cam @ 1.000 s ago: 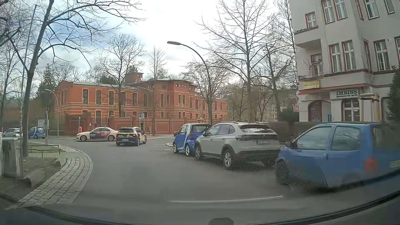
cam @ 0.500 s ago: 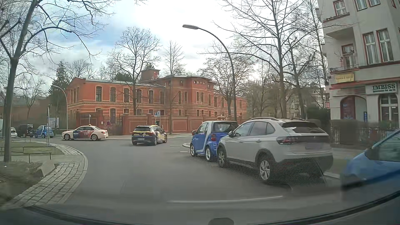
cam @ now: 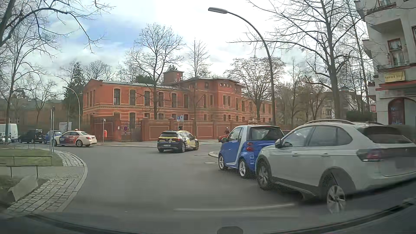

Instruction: Follow the waypoints while adhering to traffic rules and regulations

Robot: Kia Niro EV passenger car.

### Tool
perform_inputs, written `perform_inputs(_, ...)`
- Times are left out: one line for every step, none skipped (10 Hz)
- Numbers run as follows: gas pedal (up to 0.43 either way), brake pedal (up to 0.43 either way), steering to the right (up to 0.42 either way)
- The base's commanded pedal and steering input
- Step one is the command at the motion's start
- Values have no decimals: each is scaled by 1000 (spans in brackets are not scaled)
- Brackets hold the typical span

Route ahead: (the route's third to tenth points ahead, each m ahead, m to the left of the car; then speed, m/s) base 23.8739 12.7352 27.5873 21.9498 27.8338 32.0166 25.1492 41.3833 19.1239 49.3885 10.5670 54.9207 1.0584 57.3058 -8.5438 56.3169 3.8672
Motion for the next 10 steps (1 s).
perform_inputs(28, 0, -143)
perform_inputs(47, 0, -143)
perform_inputs(47, 0, -142)
perform_inputs(47, 0, -142)
perform_inputs(59, 0, -142)
perform_inputs(59, 0, -142)
perform_inputs(59, 0, -143)
perform_inputs(59, 0, -142)
perform_inputs(59, 0, -143)
perform_inputs(67, 0, -145)
